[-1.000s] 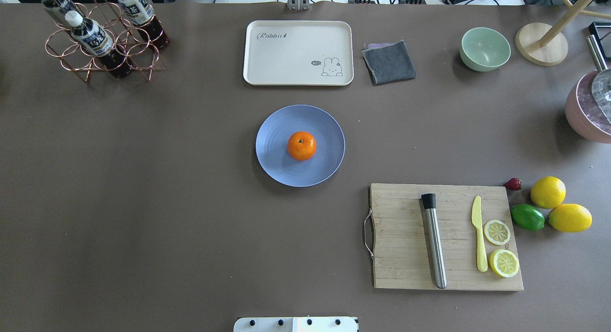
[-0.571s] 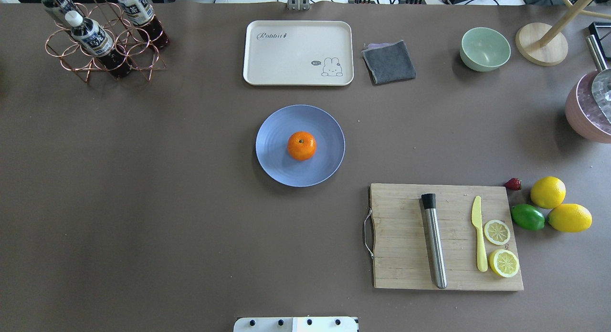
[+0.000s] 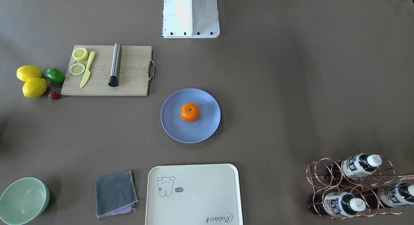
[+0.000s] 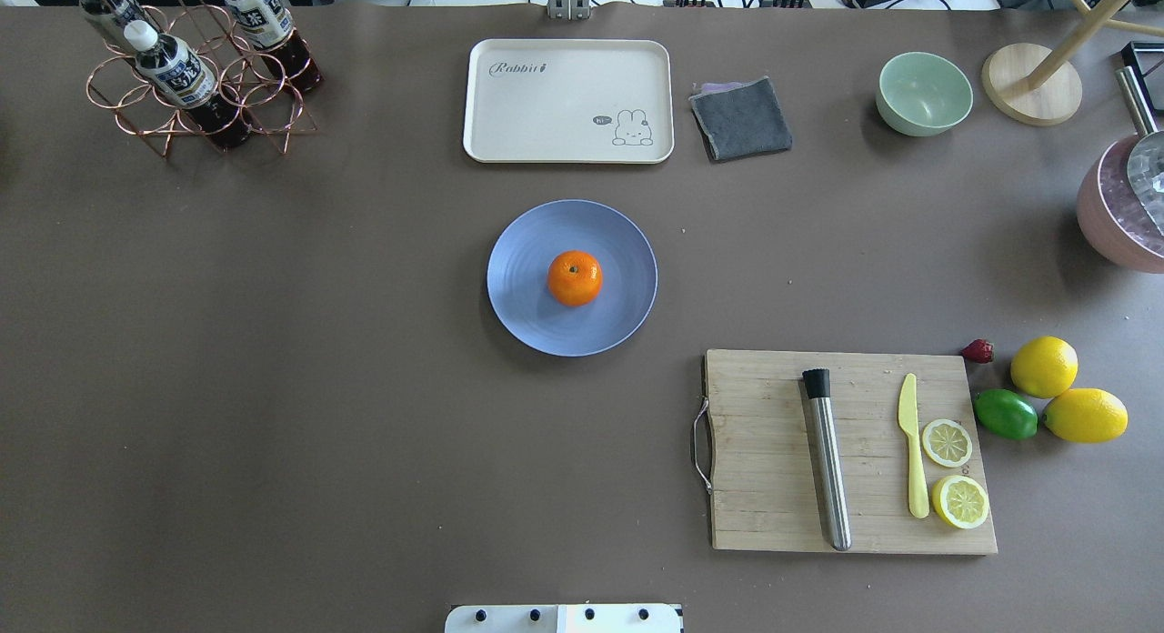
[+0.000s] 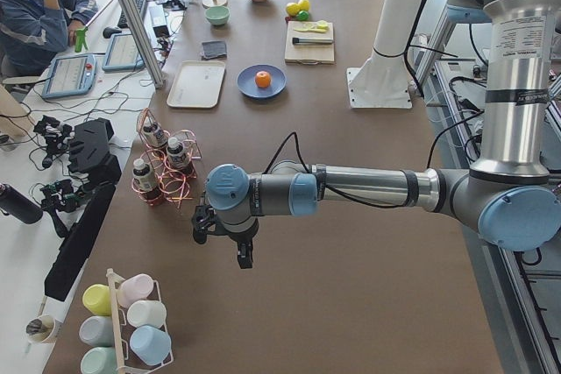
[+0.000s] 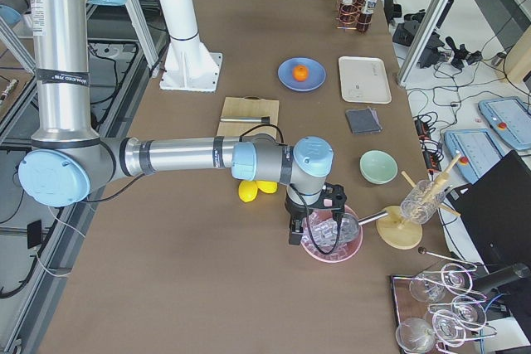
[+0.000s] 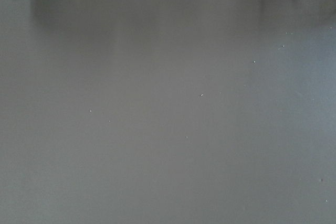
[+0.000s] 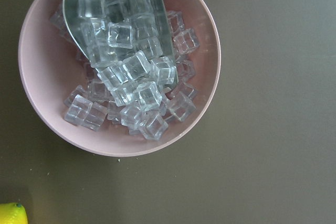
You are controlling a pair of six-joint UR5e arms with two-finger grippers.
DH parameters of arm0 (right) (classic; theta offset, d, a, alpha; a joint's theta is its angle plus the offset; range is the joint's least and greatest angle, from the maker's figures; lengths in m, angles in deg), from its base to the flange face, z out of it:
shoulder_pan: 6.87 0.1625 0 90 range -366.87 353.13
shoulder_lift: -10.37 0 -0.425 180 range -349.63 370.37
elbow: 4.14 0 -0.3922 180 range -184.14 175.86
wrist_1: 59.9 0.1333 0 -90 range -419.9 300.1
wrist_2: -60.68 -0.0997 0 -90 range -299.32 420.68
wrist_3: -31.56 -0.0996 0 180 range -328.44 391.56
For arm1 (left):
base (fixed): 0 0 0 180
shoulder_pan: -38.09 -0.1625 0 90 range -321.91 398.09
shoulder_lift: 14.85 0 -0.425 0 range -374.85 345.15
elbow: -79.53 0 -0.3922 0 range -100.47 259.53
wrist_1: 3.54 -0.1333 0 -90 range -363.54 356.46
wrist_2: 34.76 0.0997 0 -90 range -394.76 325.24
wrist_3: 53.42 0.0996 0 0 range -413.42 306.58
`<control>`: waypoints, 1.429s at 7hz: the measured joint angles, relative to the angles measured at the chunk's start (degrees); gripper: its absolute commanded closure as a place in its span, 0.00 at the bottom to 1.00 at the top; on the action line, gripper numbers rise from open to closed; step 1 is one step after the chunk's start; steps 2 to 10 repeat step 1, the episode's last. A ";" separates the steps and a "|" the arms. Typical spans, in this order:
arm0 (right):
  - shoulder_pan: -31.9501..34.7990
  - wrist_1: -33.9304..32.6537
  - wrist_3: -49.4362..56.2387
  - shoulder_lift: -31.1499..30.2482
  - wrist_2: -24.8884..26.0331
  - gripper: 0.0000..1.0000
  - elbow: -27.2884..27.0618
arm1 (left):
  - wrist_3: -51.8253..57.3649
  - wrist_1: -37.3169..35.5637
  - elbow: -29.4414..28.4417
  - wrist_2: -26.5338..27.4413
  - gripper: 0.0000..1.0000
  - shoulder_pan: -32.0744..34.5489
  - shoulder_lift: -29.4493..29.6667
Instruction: Pick orange to plate
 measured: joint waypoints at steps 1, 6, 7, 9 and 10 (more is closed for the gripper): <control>0.00 0.00 -0.01 0.00 0.00 0.00 0.04 | 0.00 0.02 -0.01 -0.01 0.02 0.00 0.00; 0.00 0.00 -0.01 0.00 0.00 0.00 0.04 | 0.00 0.02 -0.01 -0.01 0.02 0.00 0.00; 0.00 0.00 -0.01 0.00 0.00 0.00 0.04 | 0.00 0.02 -0.01 -0.01 0.02 0.00 0.00; 0.00 0.00 -0.01 0.00 0.00 0.00 0.04 | 0.00 0.02 -0.01 -0.01 0.02 0.00 0.00; 0.00 0.00 -0.01 0.00 0.00 0.00 0.04 | 0.00 0.02 -0.01 -0.01 0.02 0.00 0.00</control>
